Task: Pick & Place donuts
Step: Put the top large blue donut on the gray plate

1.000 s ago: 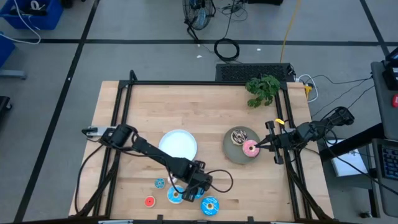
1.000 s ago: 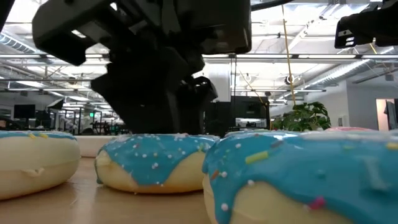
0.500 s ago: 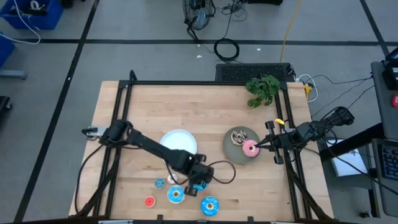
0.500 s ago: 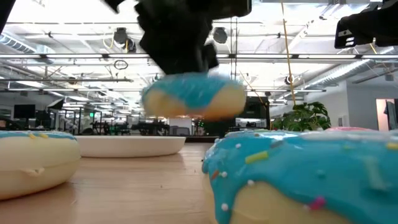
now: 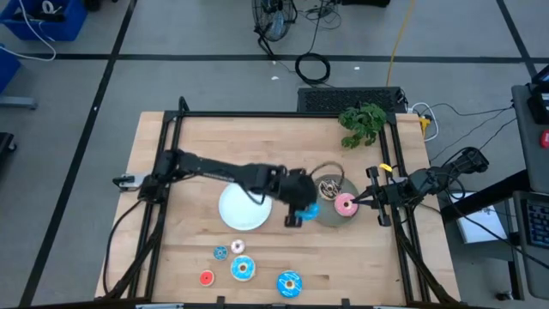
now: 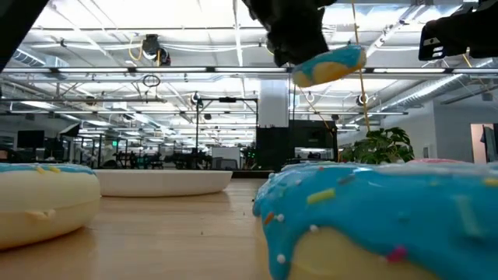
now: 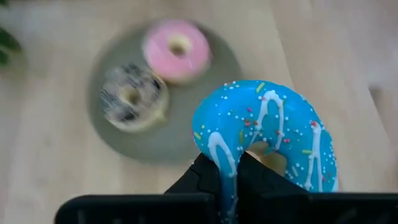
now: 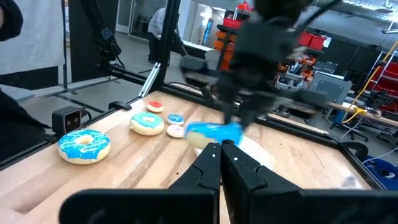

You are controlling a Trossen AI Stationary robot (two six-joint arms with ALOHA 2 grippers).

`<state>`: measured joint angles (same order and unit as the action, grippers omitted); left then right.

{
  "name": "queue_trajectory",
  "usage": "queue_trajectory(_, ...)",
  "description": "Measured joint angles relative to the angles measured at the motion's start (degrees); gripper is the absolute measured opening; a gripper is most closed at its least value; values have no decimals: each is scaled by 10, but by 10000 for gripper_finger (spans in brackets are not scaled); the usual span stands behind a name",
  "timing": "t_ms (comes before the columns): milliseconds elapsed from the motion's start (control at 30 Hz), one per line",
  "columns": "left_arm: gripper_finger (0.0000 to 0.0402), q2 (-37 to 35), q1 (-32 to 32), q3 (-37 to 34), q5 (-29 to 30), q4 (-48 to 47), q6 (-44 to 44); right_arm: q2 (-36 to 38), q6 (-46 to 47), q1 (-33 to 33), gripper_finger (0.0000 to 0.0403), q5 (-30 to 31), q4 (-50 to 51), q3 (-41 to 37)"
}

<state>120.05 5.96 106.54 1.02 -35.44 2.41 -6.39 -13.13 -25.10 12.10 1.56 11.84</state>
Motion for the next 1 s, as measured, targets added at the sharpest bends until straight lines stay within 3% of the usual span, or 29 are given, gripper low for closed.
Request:
queue_trajectory(133,12,18,-31,13,-36,28,18,0,-13,0,0,6,-3,0)
queue_trajectory(267,15,62,-58,63,-71,28,8,4,-11,0,0,76,-9,0)
queue_trajectory(567,12,214,-61,281,-85,-85,38,12,-12,0,0,134,-10,0)
queue_trajectory(1000,12,256,-65,272,-101,-89,18,14,-15,0,0,134,-16,0)
